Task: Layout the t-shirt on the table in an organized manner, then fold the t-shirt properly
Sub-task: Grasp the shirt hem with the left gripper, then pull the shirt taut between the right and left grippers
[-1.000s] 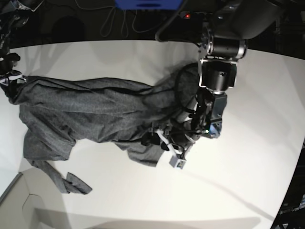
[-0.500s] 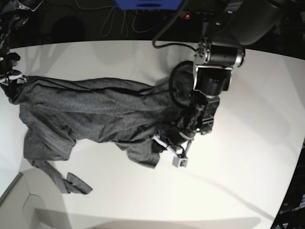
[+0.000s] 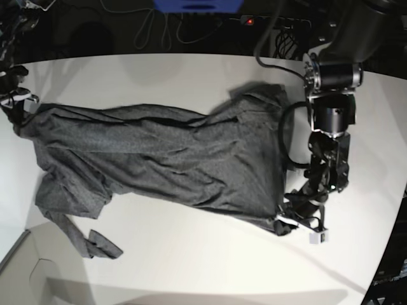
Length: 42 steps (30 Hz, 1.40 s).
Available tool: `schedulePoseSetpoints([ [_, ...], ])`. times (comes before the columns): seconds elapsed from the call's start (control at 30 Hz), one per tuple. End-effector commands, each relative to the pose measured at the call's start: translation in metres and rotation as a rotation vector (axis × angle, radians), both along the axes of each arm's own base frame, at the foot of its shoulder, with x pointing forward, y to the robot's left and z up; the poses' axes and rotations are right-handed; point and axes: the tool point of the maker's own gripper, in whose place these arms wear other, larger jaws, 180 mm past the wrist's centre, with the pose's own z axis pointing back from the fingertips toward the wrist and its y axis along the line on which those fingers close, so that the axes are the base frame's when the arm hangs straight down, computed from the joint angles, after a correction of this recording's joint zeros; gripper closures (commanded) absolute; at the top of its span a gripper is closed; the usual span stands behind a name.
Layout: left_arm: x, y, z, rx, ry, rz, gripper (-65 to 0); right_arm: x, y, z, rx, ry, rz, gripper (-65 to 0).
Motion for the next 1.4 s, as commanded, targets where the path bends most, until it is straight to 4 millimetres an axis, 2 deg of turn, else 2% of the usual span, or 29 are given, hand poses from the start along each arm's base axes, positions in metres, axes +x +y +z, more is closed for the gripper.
schedulePoseSetpoints([
  [0.0, 0.015, 0.013, 0.029, 0.004, -0.077, 0.017, 0.0, 0.007, -0.005, 0.015, -0.024, -0.049, 0.004, 0.0],
  [0.13, 0.023, 0.035, 0.045, 0.032, -0.104, 0.041, 0.0, -0.002, 0.007, -0.002, -0.001, -0.002, 0.034, 0.0],
  [0.3, 0.026, 0.067, 0.062, 0.034, -0.138, 0.102, 0.0, -0.023, -0.005, -0.012, 0.013, 0.026, -0.026, 0.0],
  [0.4, 0.026, 0.079, 0.065, 0.011, -0.143, 0.143, 0.0, -0.029, -0.004, -0.017, 0.028, 0.032, -0.043, 0.0],
  [0.53, 0.027, 0.081, 0.067, 0.01, -0.149, 0.148, 0.0, -0.034, 0.001, -0.023, 0.036, 0.058, -0.032, 0.0],
  [0.63, 0.027, 0.081, 0.065, 0.009, -0.144, 0.149, 0.0, -0.028, 0.019, -0.033, 0.03, 0.109, 0.059, -0.2],
  [0.73, 0.025, 0.081, 0.062, 0.009, -0.137, 0.149, 0.0, -0.029, 0.034, -0.041, -0.005, 0.168, 0.138, -5.2],
  [0.83, 0.023, 0.081, 0.058, 0.011, -0.13, 0.148, 0.0, -0.033, 0.039, -0.039, -0.033, 0.18, 0.162, -10.1],
  [0.9, 0.017, 0.081, 0.048, 0.013, -0.112, 0.148, 0.0, -0.032, 0.042, -0.033, -0.043, 0.17, 0.2, -12.4],
  [1.13, 0.014, 0.082, 0.044, 0.009, -0.105, 0.151, 0.0, -0.035, 0.003, 0.007, -0.124, 0.085, 0.098, -23.6],
  [1.27, 0.014, 0.082, 0.045, 0.006, -0.107, 0.151, 0.0, -0.039, -0.025, 0.021, -0.142, 0.038, -0.002, -29.1],
  [1.37, 0.013, 0.082, 0.043, 0.008, -0.104, 0.151, 0.0, -0.021, -0.03, 0.027, -0.131, -0.006, -0.014, -31.2],
])
